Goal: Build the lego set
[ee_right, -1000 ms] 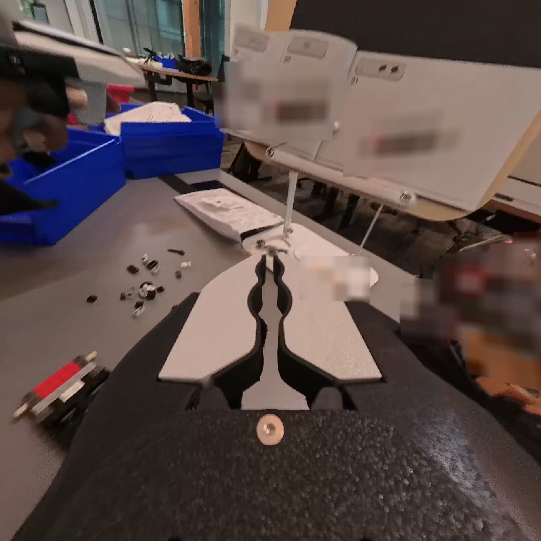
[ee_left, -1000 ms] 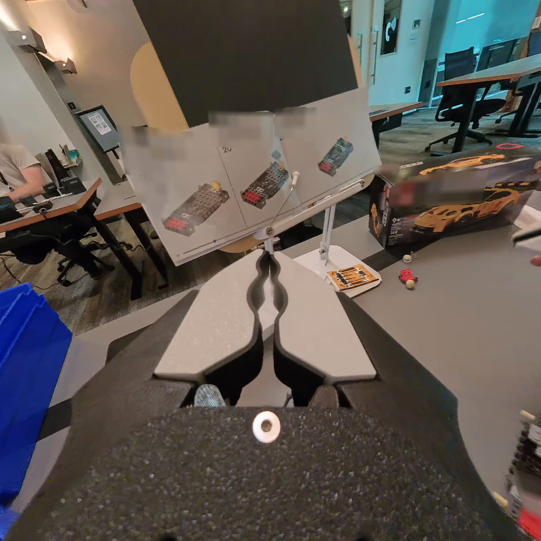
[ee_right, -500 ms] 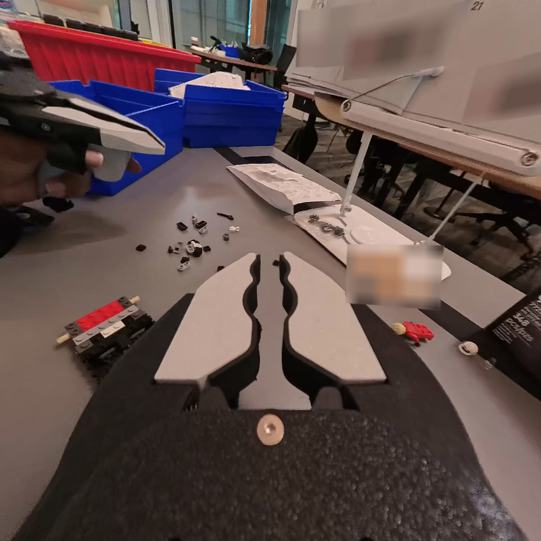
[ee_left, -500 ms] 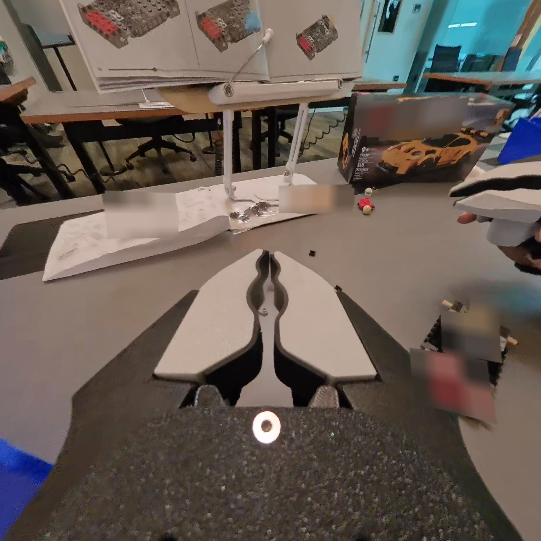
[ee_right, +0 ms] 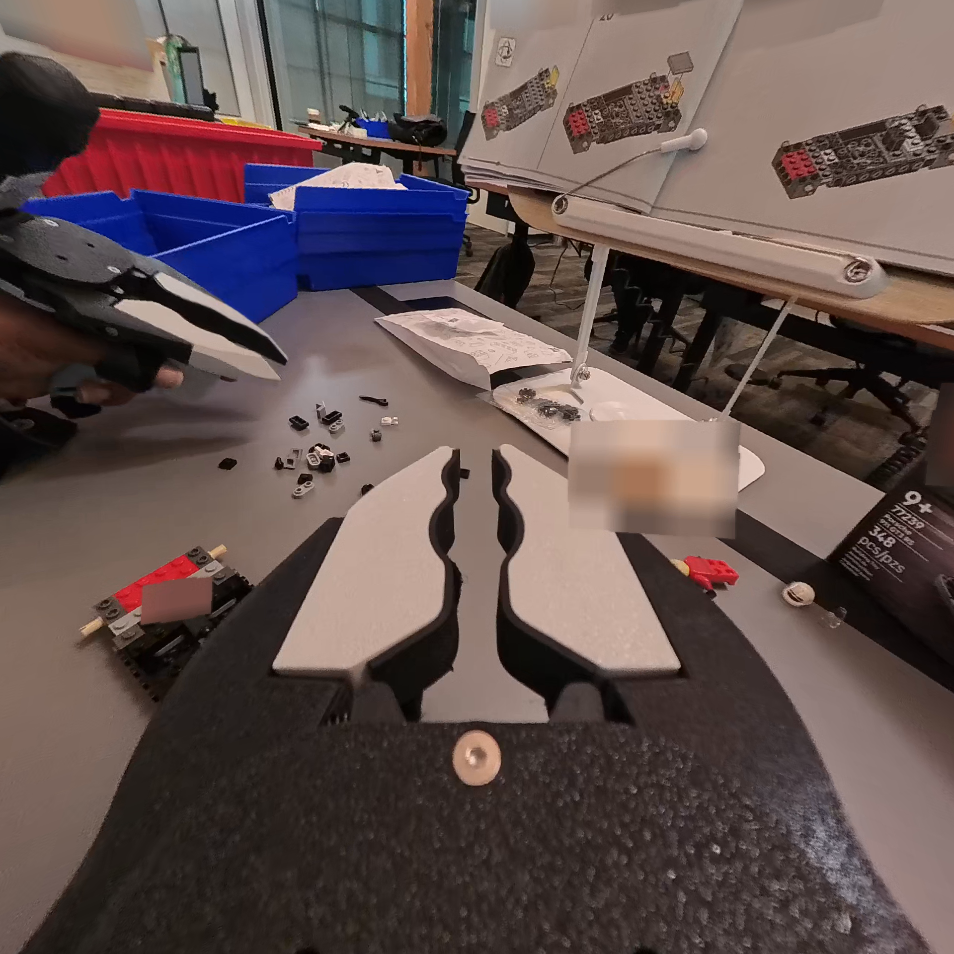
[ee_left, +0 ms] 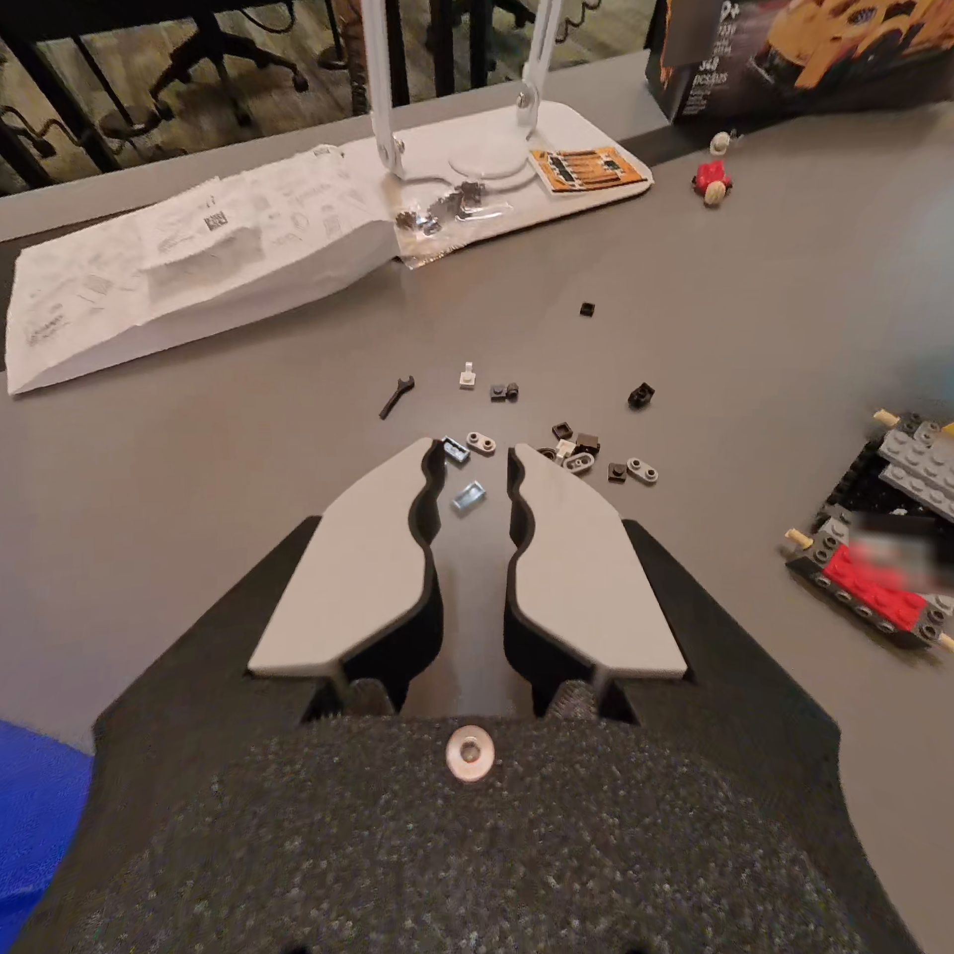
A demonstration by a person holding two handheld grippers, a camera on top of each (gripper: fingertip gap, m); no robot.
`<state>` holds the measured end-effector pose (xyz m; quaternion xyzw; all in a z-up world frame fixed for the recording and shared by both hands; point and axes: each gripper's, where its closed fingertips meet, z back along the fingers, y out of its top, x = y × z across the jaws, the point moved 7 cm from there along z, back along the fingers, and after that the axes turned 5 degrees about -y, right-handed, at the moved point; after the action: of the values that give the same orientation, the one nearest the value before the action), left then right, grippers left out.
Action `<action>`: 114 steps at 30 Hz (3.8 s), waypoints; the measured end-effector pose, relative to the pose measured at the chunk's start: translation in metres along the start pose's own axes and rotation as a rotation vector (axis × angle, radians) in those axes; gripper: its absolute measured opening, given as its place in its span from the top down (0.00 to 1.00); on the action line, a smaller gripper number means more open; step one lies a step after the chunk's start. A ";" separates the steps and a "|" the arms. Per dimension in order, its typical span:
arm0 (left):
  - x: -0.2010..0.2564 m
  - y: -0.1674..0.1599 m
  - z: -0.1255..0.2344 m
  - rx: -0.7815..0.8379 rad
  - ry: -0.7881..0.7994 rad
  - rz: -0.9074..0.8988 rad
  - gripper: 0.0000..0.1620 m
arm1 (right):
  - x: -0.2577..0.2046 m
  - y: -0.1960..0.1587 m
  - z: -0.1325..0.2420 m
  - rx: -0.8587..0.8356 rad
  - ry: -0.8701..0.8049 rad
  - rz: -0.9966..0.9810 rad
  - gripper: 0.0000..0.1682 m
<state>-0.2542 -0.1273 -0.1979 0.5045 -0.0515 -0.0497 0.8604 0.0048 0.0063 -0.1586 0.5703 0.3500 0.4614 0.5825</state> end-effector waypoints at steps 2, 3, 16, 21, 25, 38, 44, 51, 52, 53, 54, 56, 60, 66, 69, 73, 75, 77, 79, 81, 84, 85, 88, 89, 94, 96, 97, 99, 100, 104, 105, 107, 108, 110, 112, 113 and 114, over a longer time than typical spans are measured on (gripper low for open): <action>0.003 -0.001 -0.002 -0.014 -0.016 -0.022 0.86 | 0.001 0.000 0.000 0.003 0.001 -0.005 0.94; 0.005 -0.001 -0.003 -0.015 -0.022 -0.035 0.86 | 0.001 0.000 0.000 0.002 0.004 -0.010 0.94; 0.016 0.005 -0.001 0.044 -0.059 -0.113 0.88 | 0.010 0.001 0.003 0.028 -0.066 -0.058 0.94; 0.017 0.011 0.005 0.095 -0.057 -0.107 0.96 | 0.016 0.004 0.005 0.047 -0.115 -0.077 0.94; 0.015 0.018 0.012 0.152 -0.044 -0.099 1.00 | 0.018 0.005 0.006 0.050 -0.130 -0.073 0.94; 0.015 0.024 0.019 0.227 -0.024 -0.098 1.00 | 0.019 0.005 0.007 0.052 -0.138 -0.075 0.94; 0.016 0.024 0.018 0.227 -0.022 -0.111 1.00 | 0.019 0.004 0.006 0.045 -0.135 -0.075 0.94; 0.017 0.024 0.018 0.225 -0.026 -0.115 1.00 | 0.018 0.002 0.005 0.032 -0.124 -0.076 0.94; 0.016 0.025 0.018 0.225 -0.025 -0.116 1.00 | 0.018 0.002 0.005 0.030 -0.122 -0.077 0.94; 0.016 0.025 0.018 0.225 -0.024 -0.116 1.00 | 0.017 0.001 0.005 0.029 -0.121 -0.077 0.94; 0.016 0.025 0.018 0.226 -0.023 -0.115 1.00 | 0.017 0.001 0.004 0.028 -0.119 -0.076 0.94; 0.016 0.025 0.018 0.227 -0.023 -0.116 1.00 | 0.017 0.001 0.004 0.025 -0.116 -0.076 0.94; 0.017 0.025 0.018 0.231 -0.023 -0.115 1.00 | 0.017 0.001 0.004 0.022 -0.114 -0.073 0.94; 0.024 0.026 0.017 0.231 -0.036 -0.121 1.00 | 0.019 0.003 0.006 0.041 -0.137 -0.084 0.95; 0.027 0.030 0.022 0.252 -0.034 -0.134 1.00 | 0.018 0.002 0.005 0.037 -0.145 -0.072 0.95; 0.030 0.036 0.028 0.275 -0.020 -0.151 1.00 | 0.016 0.002 0.005 0.032 -0.155 -0.057 0.96; 0.032 0.038 0.031 0.278 -0.024 -0.158 1.00 | 0.015 0.001 0.005 0.031 -0.158 -0.055 0.98; 0.034 0.040 0.034 0.287 -0.032 -0.159 1.00 | 0.014 0.002 0.005 0.039 -0.154 -0.052 1.00; 0.036 0.041 0.035 0.291 -0.029 -0.161 1.00 | 0.014 0.004 0.006 0.050 -0.157 -0.047 1.00; 0.037 0.041 0.035 0.295 -0.022 -0.165 1.00 | 0.014 0.005 0.007 0.055 -0.162 -0.046 1.00; 0.039 0.042 0.037 0.294 -0.043 -0.150 1.00 | 0.015 0.007 0.008 0.065 -0.165 -0.050 1.00; 0.040 0.042 0.038 0.298 -0.052 -0.142 1.00 | 0.015 0.008 0.008 0.069 -0.165 -0.052 1.00; 0.038 0.046 0.044 0.315 -0.030 -0.146 1.00 | 0.016 0.010 0.010 0.078 -0.165 -0.062 1.00; 0.035 0.048 0.049 0.325 -0.005 -0.145 1.00 | 0.016 0.012 0.011 0.081 -0.170 -0.062 1.00; -0.007 0.065 0.098 0.383 0.153 -0.086 0.99 | 0.018 0.024 0.018 0.116 -0.195 -0.049 1.00; -0.037 0.066 0.125 0.346 0.281 -0.115 0.98 | 0.018 0.030 0.022 0.125 -0.201 -0.034 1.00; -0.055 0.067 0.141 0.309 0.358 -0.144 0.98 | 0.018 0.033 0.024 0.131 -0.202 -0.027 1.00; -0.095 0.067 0.171 0.186 0.451 -0.165 0.94 | 0.018 0.040 0.029 0.141 -0.200 -0.009 1.00; -0.115 0.067 0.185 0.106 0.461 -0.160 0.91 | 0.018 0.042 0.031 0.144 -0.197 0.000 1.00; -0.190 0.058 0.211 -0.209 0.368 -0.147 0.86 | 0.020 0.045 0.033 0.139 -0.181 -0.009 1.00; -0.207 0.051 0.211 -0.304 0.338 -0.148 0.86 | 0.020 0.043 0.033 0.134 -0.176 -0.017 1.00; -0.231 0.031 0.204 -0.495 0.275 -0.137 0.85 | 0.020 0.039 0.030 0.110 -0.171 -0.022 1.00; -0.238 0.020 0.199 -0.585 0.245 -0.128 0.84 | 0.020 0.037 0.029 0.098 -0.170 -0.022 1.00; -0.244 0.000 0.187 -0.747 0.181 -0.147 0.84 | 0.018 0.036 0.028 0.084 -0.161 -0.014 1.00; -0.243 -0.020 0.175 -0.883 0.090 -0.155 0.83 | 0.017 0.034 0.028 0.071 -0.156 -0.004 1.00; -0.242 -0.029 0.170 -0.949 0.067 -0.164 0.82 | 0.017 0.032 0.029 0.064 -0.155 -0.003 1.00; -0.242 -0.037 0.166 -1.020 0.052 -0.177 0.82 | 0.017 0.030 0.029 0.055 -0.154 -0.007 1.00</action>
<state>-0.5181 -0.2548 -0.1591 0.0242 0.0434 -0.1286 0.9905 0.0334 0.0100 -0.1243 0.6187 0.3187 0.4043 0.5934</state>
